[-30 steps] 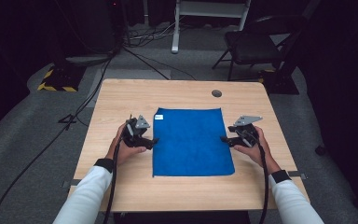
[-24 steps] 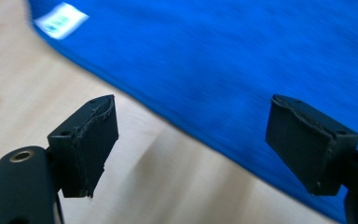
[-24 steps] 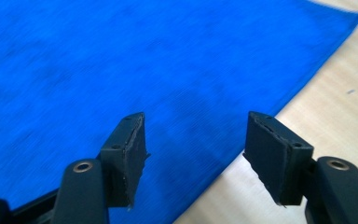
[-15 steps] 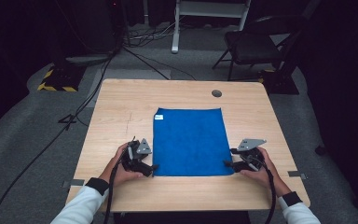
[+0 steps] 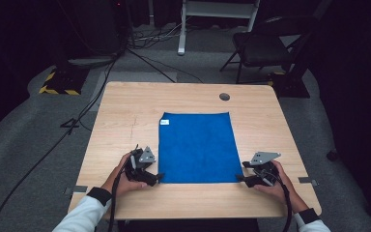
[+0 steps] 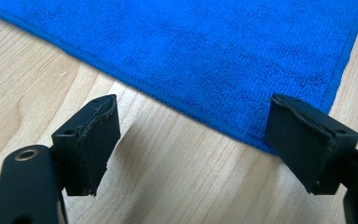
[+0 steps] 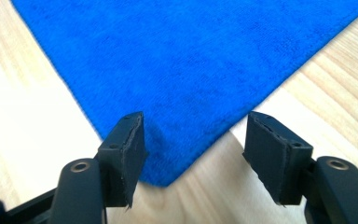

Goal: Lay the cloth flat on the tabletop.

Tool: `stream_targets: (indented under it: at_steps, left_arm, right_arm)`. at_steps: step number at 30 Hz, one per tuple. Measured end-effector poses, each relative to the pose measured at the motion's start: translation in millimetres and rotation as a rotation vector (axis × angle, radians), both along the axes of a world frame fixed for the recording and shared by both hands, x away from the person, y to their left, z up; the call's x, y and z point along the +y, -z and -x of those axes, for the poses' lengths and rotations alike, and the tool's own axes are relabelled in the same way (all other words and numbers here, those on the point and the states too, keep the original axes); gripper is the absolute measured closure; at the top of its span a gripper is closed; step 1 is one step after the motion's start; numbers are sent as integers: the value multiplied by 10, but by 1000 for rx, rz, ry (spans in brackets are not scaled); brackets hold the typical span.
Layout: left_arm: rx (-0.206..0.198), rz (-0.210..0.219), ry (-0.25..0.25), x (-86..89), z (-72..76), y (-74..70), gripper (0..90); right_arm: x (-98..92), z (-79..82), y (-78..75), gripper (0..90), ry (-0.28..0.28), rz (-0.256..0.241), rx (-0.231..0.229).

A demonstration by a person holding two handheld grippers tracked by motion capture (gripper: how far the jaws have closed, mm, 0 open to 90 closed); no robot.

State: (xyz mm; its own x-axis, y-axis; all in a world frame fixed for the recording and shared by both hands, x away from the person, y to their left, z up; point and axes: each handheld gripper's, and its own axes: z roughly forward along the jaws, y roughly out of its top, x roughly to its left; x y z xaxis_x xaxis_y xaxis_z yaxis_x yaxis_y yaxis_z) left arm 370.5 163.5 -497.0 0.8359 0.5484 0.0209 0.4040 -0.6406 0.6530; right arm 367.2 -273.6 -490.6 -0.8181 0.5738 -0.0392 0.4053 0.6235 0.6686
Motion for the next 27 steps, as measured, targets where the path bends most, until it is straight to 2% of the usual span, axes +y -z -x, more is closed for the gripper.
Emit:
stream_targets:
  at_steps: [3, 6, 8, 9, 10, 12, 16, 17, 19, 21, 22, 26, 27]
  left_arm:
    - [17, 9, 3, 15, 1, 5, 181]
    - [23, 7, 2, 29, -2, -2, 175]
    - [16, 13, -4, 50, 6, -13, 175]
    - [15, 18, -10, 65, 12, -19, 175]
    - [12, 17, -13, 86, 16, -24, 174]
    - [0, 8, -23, 143, 21, -44, 175]
    - [-19, 50, -71, 273, -20, -101, 173]
    - [-19, 50, -71, 273, -20, -101, 173]
    - [-24, 52, -86, 315, -52, -110, 174]
    - [-23, 54, -89, 329, -58, -118, 174]
    - [-27, 52, -90, 333, -67, -122, 174]
    - [-31, 54, -101, 330, -126, -138, 174]
    - [-45, 59, -112, 321, -169, -148, 174]
  right_arm:
    - [-49, 57, 15, 391, 6, -20, 11]
    - [-64, 75, 16, 378, 5, -21, 10]
    - [-62, 84, -7, 369, 13, -15, -13]
    - [-57, 86, -29, 371, 16, -31, -16]
    - [-39, 81, -80, 373, 12, -73, -16]
    - [-13, 79, -102, 373, 12, -81, -22]
    - [196, 63, -150, 379, -25, -91, -40]
    - [196, 63, -150, 379, -25, -91, -40]
    - [355, 52, -157, 379, -57, -91, -48]
    - [405, 50, -158, 379, -69, -92, -50]
    - [511, 51, -152, 380, -93, -89, -47]
    - [630, 46, -139, 381, -107, -93, -48]
    - [724, 44, -133, 381, -123, -88, -53]
